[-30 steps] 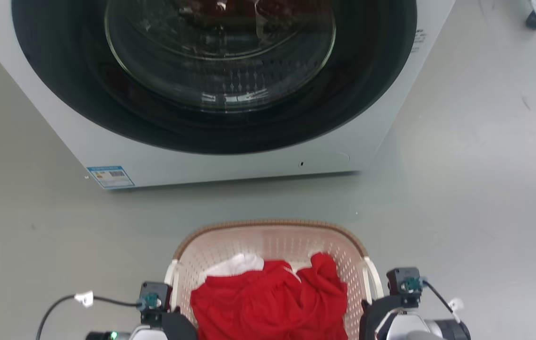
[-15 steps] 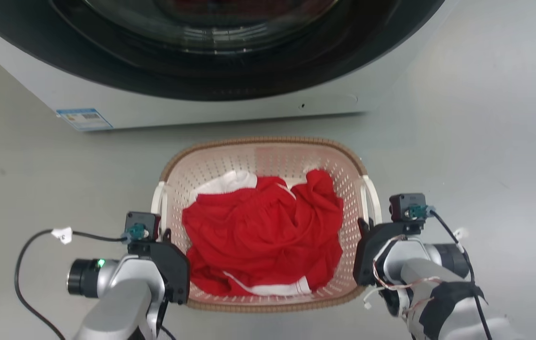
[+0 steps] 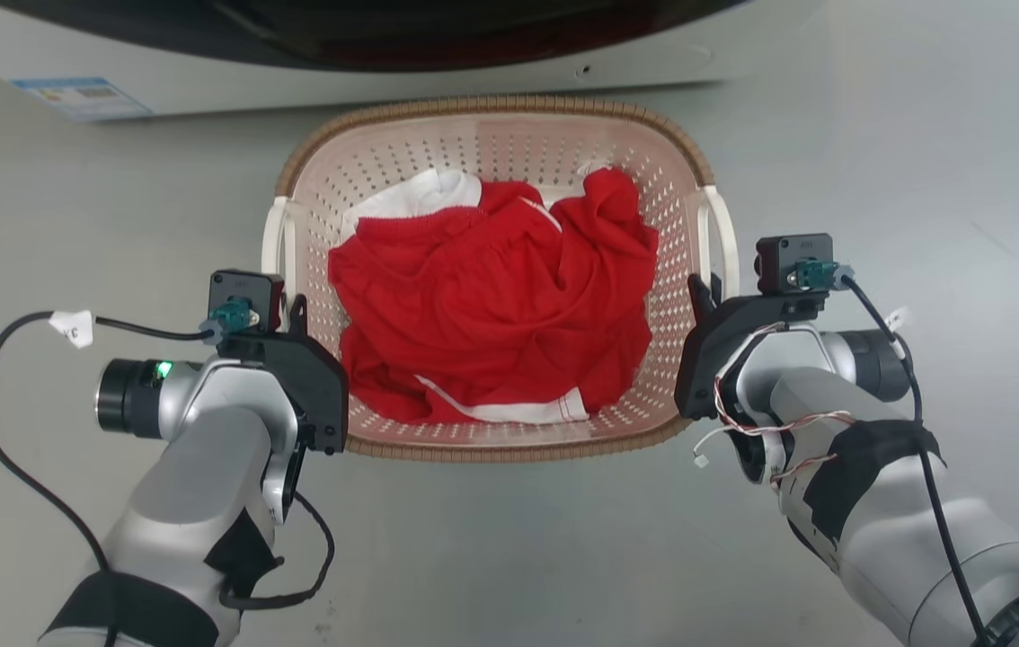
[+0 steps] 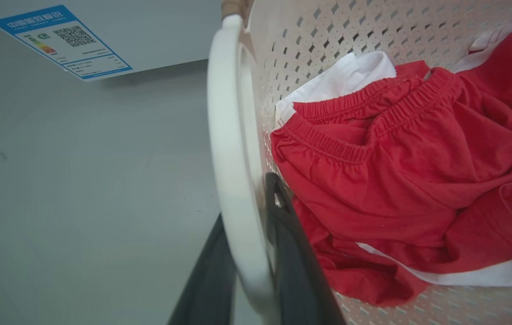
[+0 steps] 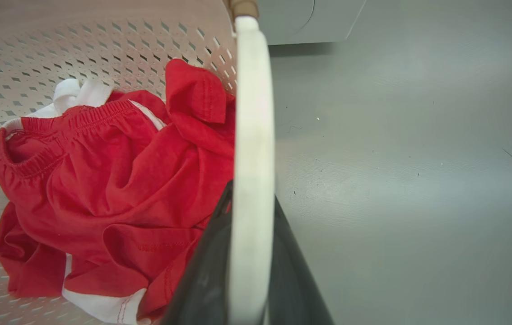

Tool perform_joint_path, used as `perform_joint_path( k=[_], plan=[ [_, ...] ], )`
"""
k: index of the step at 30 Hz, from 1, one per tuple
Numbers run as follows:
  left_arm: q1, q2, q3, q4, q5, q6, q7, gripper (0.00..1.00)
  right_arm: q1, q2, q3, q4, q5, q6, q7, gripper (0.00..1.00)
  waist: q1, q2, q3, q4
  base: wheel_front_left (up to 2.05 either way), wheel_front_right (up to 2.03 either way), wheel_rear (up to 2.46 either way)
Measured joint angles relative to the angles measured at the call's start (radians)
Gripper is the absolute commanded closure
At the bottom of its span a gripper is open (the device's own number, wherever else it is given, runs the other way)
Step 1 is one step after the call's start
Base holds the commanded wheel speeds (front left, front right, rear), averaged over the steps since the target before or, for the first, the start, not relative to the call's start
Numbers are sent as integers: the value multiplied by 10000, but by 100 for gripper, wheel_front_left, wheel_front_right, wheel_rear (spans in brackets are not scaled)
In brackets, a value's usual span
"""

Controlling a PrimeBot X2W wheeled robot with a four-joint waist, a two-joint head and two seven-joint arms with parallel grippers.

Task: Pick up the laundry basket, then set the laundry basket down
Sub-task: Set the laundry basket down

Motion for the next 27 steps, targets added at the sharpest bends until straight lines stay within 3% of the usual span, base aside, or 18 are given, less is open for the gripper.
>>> perform_joint_path(
  k=[11, 22, 23, 25, 26, 27],
  plan=[
    [-598, -10, 0, 140, 88, 8, -222, 100, -540, 0, 73, 153, -205, 0, -234, 100, -1, 0, 1112, 137, 0, 0, 0],
    [-952, -15, 2, 334, 173, 8, -451, 100, -876, 0, 146, 188, -293, 0, -439, 100, -1, 0, 1566, 267, 0, 0, 0],
    [-971, -15, 2, 355, 174, 8, -474, 93, -884, 2, 151, 190, -295, 0, -464, 96, -2, 0, 1583, 269, 0, 0, 0],
    [-1006, -19, -2, 387, 188, 10, -545, 52, -918, 2, 153, 198, -301, 0, -566, 66, -3, -1, 1615, 270, 0, 0, 0],
    [-1037, -19, -6, 420, 209, 15, -577, 44, -962, 2, 159, 205, -313, 0, -623, 53, -3, -2, 1631, 269, 0, 0, 0],
    [-1073, -21, -8, 451, 284, 52, -585, 22, -1019, 4, 165, 203, -349, 6, -673, 28, -3, -2, 1648, 267, 0, 0, 0]
  ],
)
